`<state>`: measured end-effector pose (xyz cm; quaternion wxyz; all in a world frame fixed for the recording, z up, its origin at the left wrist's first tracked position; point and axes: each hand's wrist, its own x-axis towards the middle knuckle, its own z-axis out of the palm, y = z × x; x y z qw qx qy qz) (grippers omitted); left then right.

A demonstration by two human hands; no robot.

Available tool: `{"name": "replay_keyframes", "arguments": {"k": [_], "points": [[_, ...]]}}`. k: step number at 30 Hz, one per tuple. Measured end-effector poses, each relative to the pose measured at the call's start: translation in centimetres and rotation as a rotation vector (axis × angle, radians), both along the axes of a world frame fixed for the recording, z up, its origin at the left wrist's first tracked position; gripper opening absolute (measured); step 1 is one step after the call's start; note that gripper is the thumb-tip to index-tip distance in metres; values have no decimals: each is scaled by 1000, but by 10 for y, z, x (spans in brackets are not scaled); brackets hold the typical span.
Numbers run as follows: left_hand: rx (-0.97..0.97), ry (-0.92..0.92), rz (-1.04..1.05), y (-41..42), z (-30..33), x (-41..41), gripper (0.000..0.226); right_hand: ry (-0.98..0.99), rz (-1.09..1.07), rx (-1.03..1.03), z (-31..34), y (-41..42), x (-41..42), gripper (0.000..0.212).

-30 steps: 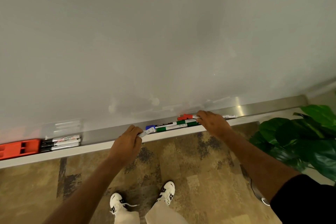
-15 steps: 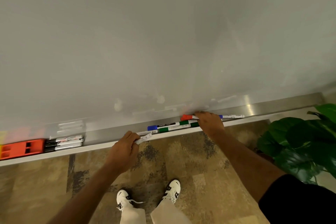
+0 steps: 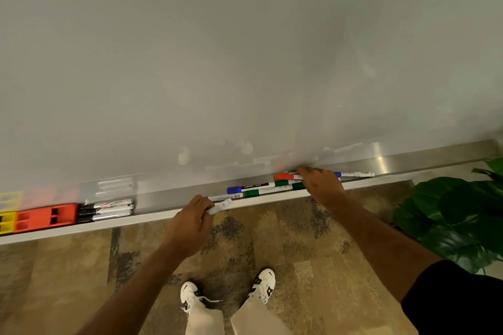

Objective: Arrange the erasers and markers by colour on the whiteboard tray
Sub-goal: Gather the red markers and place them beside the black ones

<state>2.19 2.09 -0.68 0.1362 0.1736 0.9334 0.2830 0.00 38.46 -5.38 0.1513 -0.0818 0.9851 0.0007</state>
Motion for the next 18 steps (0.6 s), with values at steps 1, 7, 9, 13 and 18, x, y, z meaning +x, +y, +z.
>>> {"name": "replay_keyframes", "arguments": {"k": [1,7,9,13,18], "points": [[5,8,4,-3,1,0,21,19,11,-11,0,0,1,43],[-6,27,29,-24,5,-3,14,95,-24,-170,8,-18,0,31],[-4,25,76,-36,6,-7,14,107,-54,-240,13,-33,-3,26],[-7,59,117,-64,11,-15,14,168,-17,-312,23,-77,-6,24],[-12,112,124,-114,17,-19,13,186,39,-358,33,-160,-12,23]]}}
